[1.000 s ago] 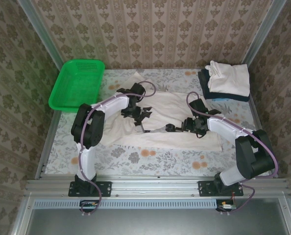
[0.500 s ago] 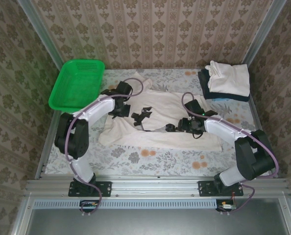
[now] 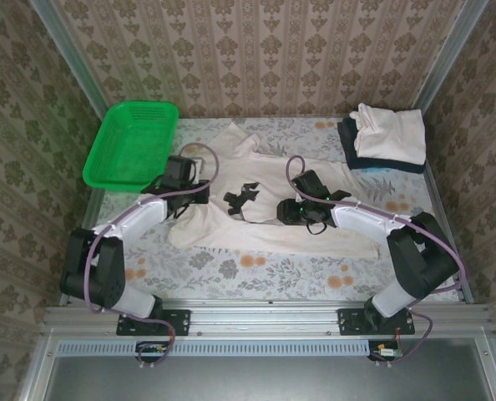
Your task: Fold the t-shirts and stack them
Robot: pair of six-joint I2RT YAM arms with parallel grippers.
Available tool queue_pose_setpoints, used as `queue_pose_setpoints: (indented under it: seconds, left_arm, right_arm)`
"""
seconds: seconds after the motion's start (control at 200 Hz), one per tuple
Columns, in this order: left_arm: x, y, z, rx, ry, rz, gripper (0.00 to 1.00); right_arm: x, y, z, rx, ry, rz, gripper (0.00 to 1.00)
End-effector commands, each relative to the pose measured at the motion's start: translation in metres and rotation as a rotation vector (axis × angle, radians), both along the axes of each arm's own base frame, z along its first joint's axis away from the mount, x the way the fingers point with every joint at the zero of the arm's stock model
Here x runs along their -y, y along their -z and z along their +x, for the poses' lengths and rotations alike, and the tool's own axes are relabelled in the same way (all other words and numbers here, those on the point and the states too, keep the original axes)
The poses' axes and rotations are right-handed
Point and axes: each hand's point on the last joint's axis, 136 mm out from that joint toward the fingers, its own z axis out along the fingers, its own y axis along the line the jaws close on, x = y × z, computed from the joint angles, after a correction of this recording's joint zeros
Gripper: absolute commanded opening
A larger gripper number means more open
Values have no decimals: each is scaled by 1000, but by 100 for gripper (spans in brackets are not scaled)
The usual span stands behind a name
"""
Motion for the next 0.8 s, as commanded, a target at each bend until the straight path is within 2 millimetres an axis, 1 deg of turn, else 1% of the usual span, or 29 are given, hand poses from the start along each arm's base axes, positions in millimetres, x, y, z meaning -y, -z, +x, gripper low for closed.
queue_pose_setpoints:
  seconds: [0.0,0.045,0.11,0.14,0.15,0.16,0.2,0.24,0.25,0.3,0.32,0.33,0.34,0.37,0.39,0.465,0.505,0.52,0.535,0.595,0.67,0.71,0.755,0.795]
  left_arm:
    - [5,-42,9,136,-21,-98,0]
    - [9,-52,5,153,0,-91,0]
    - [19,-71,0,205,36,-72,0]
    - [28,-77,-5,224,65,-52,0]
    - [28,-79,-4,231,66,-45,0]
    - [36,-81,-8,236,89,-42,0]
    - [47,-84,-11,249,120,-25,0]
    - [57,-82,-10,249,150,-16,0]
    - [59,-80,-10,245,157,-14,1]
    - [64,-66,-5,211,157,7,11]
    - [63,-59,-2,192,148,16,17]
    - [63,-55,0,182,143,24,21]
    - [61,-50,2,168,134,34,25]
    - [55,-37,6,136,103,63,44]
    - [51,-29,9,113,84,78,49]
    - [36,-8,13,43,35,90,51]
    - [30,-3,11,15,17,71,57]
    - [30,-2,10,12,18,64,59]
    - [19,-1,13,6,-12,60,60]
    - [0,-1,9,-5,-69,59,66]
    - [-18,-4,0,-7,-104,59,71]
    - [-28,-4,-5,-13,-128,64,74]
    - [-34,-1,-11,-24,-130,58,76]
    - [-41,5,-15,-55,-138,60,76]
  right_arm:
    - [3,5,3,-2,4,-27,57]
    - [4,5,3,-1,5,-34,57]
    - [6,5,3,1,9,-45,57]
    - [8,5,3,4,13,-49,57]
    - [9,4,3,6,15,-50,57]
    - [9,4,3,7,16,-51,57]
    - [11,4,2,11,19,-57,57]
    - [12,4,2,16,22,-60,57]
    - [12,4,2,17,22,-61,57]
    - [13,4,1,16,22,-65,57]
    - [14,5,1,16,24,-68,57]
    - [15,5,0,15,24,-70,57]
    - [15,5,0,13,24,-71,57]
    - [15,6,0,10,23,-71,57]
    - [15,6,0,8,22,-73,57]
    - [17,8,-2,-2,25,-83,57]
    - [17,9,-4,-6,22,-86,57]
    - [18,9,-4,-6,21,-87,57]
    - [18,9,-5,-8,21,-88,57]
    - [17,9,-6,-8,17,-83,57]
    - [12,8,-5,-7,5,-56,58]
    - [6,6,-3,-4,-1,-31,57]
    - [-3,4,0,3,-19,6,57]
    - [-12,2,2,7,-34,27,57]
